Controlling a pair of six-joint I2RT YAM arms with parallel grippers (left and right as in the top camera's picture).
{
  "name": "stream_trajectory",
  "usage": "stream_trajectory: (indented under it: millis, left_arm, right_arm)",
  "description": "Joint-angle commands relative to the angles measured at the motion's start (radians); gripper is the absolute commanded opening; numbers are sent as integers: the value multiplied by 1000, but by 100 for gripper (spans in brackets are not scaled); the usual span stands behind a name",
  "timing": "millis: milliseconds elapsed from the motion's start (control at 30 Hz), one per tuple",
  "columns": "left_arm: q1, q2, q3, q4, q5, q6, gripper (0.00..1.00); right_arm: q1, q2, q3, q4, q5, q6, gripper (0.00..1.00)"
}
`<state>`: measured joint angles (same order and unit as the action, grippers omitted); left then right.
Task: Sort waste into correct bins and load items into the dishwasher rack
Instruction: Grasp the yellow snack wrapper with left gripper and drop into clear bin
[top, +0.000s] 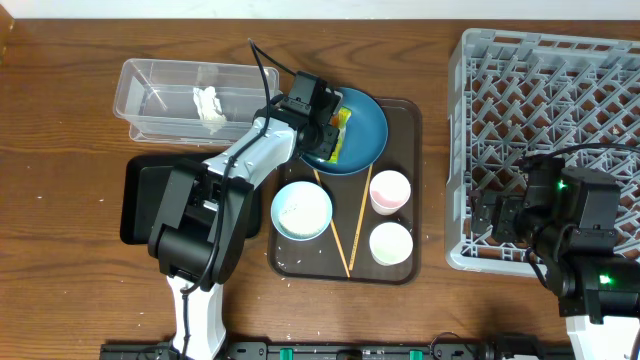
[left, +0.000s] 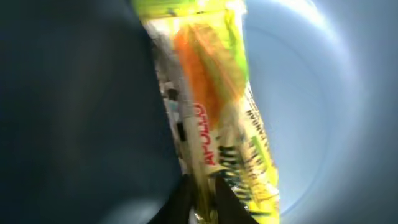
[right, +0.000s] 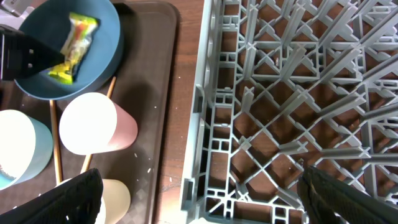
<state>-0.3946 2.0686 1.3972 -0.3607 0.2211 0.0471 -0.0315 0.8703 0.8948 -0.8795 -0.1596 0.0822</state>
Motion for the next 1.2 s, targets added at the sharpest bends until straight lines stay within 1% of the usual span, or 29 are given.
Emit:
stream_trajectory:
  millis: [0,200,367,433,600,667,767,833,867,900,933,967,1000,1033,1100,1167]
  left_arm:
    - [-3,3,-7,-6,-8,1,6]
    - [1,-51,13,-36,-8,1,6]
    - [31,-195,23,-58,-14,1,6]
    - [51,-253,23,-67,-51,1,6]
    - [136,-368,23,-68,-163,2,6]
    - [179,-379,23,-68,-188,2,6]
    - [244,-366,23,-68,-188,2,7]
    - [277,-351,23,-69,-188,1,12]
    - [296,-341,22,-70,-188,1,22]
    - [307,-336,22,-72,-188,1,29]
    - [316,-333,22,-76,-188,1,31]
    - [325,-333,22,-79,-188,1,34]
    - [330,-334,23,-80,-188,1,42]
    - [333,-338,23,-80,-187,1,52]
    - [333,-355,23,-89,-187,1,54]
    - [328,-388,23,-124,-158,1,55]
  right_arm:
    - [15,-3,21,-4,-2,-16,99]
    - [15,-3,21,-4,-1,-16,99]
    - [15,-3,21,-3,-1,-17,99]
    - [15,-3,21,-3,-1,-16,99]
    - [15,-3,21,-2,-1,-16,99]
    - [15,-3,21,-2,-1,-16,99]
    - [15,-3,21,-2,-1,-16,99]
    - [15,-3,21,-2,-1,-16,99]
    - [15,-3,21,-3,-1,-16,99]
    - [15,-3,21,-3,-1,-16,99]
    - [15,-3,21,-4,-1,-16,99]
    - [15,-3,21,-4,-1,-16,99]
    - [15,-3,21,-4,-1,-16,99]
    - [15,-3,21,-4,-1,-16,99]
    - [15,-3,21,-3,-1,-16,99]
    - [15,-3,21,-3,-1,-16,99]
